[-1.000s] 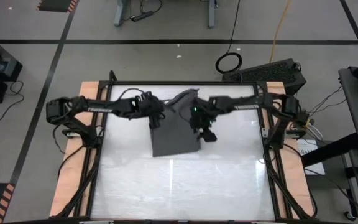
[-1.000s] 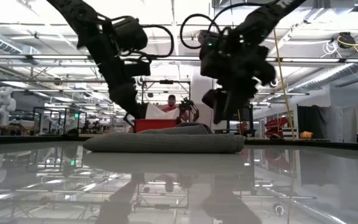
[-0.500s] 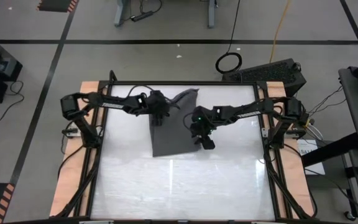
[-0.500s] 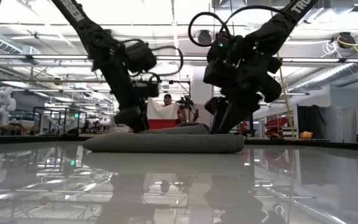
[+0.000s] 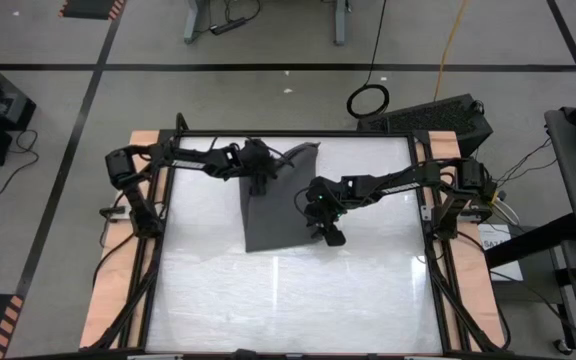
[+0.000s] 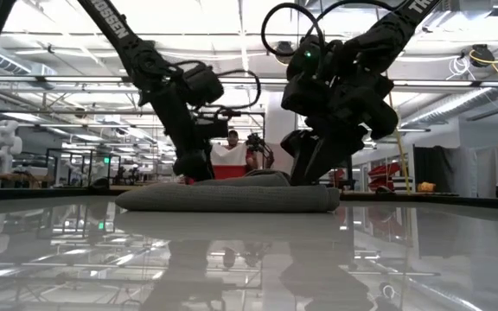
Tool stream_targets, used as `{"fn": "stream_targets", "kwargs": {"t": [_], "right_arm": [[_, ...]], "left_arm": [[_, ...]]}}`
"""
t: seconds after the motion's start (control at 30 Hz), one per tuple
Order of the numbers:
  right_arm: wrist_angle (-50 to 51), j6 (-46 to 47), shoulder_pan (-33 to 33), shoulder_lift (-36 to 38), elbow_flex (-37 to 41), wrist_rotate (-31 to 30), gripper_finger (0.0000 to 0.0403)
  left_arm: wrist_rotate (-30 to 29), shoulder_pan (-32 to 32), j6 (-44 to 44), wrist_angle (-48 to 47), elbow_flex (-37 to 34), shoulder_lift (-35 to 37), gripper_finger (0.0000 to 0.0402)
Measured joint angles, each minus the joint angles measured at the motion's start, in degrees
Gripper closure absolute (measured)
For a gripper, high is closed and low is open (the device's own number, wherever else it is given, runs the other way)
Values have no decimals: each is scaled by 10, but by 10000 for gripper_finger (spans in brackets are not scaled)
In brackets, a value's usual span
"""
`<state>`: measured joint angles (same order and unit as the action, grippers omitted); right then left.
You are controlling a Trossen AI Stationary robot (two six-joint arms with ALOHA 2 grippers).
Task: Roll towel
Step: Fold the dark gray towel
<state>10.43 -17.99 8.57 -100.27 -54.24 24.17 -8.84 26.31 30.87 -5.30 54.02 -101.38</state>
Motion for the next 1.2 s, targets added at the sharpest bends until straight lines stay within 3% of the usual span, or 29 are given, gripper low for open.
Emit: {"fn": "stream_targets", "kwargs": {"t": [0.13, 0.27, 0.53, 0.77, 1.2], "right_arm": [[-4, 13, -2, 0, 0, -1, 227], [-4, 23, -5, 0, 0, -3, 227], [-63, 41, -13, 0, 48, -5, 227], [-103, 53, -23, 0, 84, -21, 227], [-95, 21, -45, 2, 85, -22, 227]], "left_arm": [[18, 6, 0, 3, 12, -33, 195], [-8, 7, -4, 11, 26, -53, 217], [-21, 6, 24, -32, 63, -54, 385], [-21, -13, 26, -135, 124, -38, 392], [-34, -16, -79, -509, 308, 42, 399]]}}
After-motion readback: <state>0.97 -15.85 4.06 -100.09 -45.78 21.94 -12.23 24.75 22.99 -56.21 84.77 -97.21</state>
